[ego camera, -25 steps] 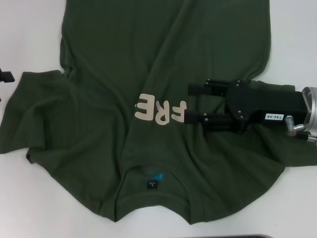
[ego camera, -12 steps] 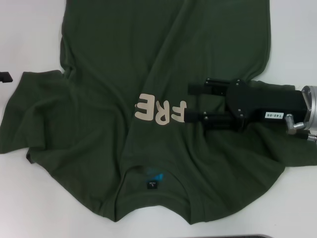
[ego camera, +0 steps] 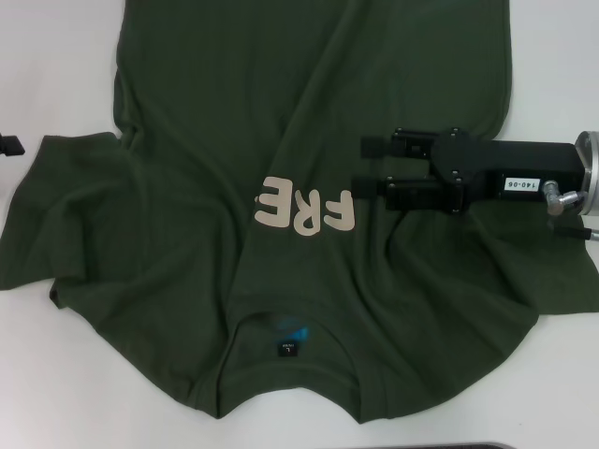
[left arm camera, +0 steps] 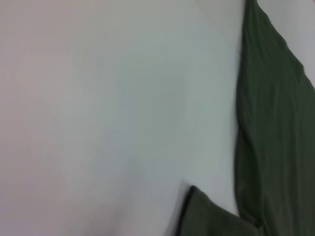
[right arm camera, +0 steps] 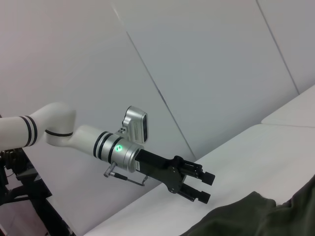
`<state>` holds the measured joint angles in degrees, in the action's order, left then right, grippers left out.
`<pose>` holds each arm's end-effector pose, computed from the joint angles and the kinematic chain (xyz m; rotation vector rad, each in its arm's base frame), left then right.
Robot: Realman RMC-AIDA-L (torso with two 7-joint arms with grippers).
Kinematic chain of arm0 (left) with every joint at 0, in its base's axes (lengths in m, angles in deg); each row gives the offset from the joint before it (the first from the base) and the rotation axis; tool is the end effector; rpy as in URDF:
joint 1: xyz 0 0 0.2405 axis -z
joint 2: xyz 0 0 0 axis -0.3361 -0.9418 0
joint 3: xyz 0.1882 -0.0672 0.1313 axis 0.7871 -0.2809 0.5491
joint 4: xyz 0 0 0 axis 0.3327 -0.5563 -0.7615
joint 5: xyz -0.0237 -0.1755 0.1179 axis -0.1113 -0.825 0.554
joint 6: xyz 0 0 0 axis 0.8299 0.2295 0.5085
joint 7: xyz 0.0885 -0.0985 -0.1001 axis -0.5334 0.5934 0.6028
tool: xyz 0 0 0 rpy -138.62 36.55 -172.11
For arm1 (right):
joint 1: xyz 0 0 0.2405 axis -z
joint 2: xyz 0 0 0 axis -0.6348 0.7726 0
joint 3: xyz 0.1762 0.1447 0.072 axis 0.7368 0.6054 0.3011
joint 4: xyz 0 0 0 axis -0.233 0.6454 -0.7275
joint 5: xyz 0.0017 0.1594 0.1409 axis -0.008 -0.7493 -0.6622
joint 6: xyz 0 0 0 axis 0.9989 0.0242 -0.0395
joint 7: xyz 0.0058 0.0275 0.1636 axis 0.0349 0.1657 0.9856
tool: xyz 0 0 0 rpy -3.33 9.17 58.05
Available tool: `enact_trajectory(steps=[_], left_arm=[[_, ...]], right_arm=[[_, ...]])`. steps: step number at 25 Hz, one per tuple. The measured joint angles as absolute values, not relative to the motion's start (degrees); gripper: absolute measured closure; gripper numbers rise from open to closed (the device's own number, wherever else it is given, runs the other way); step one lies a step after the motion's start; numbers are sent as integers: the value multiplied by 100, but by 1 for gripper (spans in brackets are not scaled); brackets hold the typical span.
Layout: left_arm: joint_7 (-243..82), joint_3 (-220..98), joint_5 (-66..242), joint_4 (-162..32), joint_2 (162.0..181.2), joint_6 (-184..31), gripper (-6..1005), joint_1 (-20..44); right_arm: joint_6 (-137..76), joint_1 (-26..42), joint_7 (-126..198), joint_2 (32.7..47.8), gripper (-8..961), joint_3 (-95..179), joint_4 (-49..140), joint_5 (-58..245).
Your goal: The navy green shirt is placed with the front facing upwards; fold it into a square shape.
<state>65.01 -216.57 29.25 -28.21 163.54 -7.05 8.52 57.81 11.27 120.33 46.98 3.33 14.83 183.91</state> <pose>-0.3633 0.3409 0.0829 -1.6954 -2.0610 -0.5007 0.2196 0.3020 -0.0240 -2.8026 0.8606 0.9954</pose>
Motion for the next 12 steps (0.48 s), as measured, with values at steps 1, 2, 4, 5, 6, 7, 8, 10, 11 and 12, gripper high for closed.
enact_trajectory(steps=[1, 2, 4, 5, 6, 7, 8, 10, 11, 12], left_arm=[[6501, -21657, 2941, -2820, 16367, -741, 268, 848], [6501, -21657, 2958, -2820, 16377, -763, 269, 847], [6499, -21657, 3026, -2820, 16406, -826, 271, 844], [6499, -21657, 3041, -2821, 16412, -840, 272, 844], [6498, -21657, 3051, -2820, 16419, -848, 272, 843], [6496, -21657, 3053, -2821, 16423, -851, 273, 844], [6494, -21657, 3054, -2821, 16430, -862, 274, 848], [6491, -21640, 3054, -2821, 16440, -891, 276, 855], [6491, -21613, 3054, -2821, 16445, -909, 277, 858], [6491, -21613, 3054, -2821, 16445, -909, 278, 858]], right_arm=[[5773, 1127, 12031, 4701, 130, 333, 1484, 18391], [5767, 1127, 12029, 4702, 130, 332, 1484, 18391], [5768, 1132, 12028, 4704, 130, 332, 1484, 18391], [5772, 1137, 12027, 4705, 130, 331, 1484, 18390], [5777, 1142, 12027, 4705, 130, 331, 1483, 18388], [5780, 1146, 12027, 4705, 130, 331, 1484, 18383], [5781, 1150, 12025, 4705, 130, 331, 1484, 18379], [5781, 1152, 12023, 4705, 129, 331, 1483, 18379], [5780, 1152, 12020, 4705, 129, 331, 1487, 18381], [5777, 1151, 12013, 4705, 129, 331, 1494, 18385]])
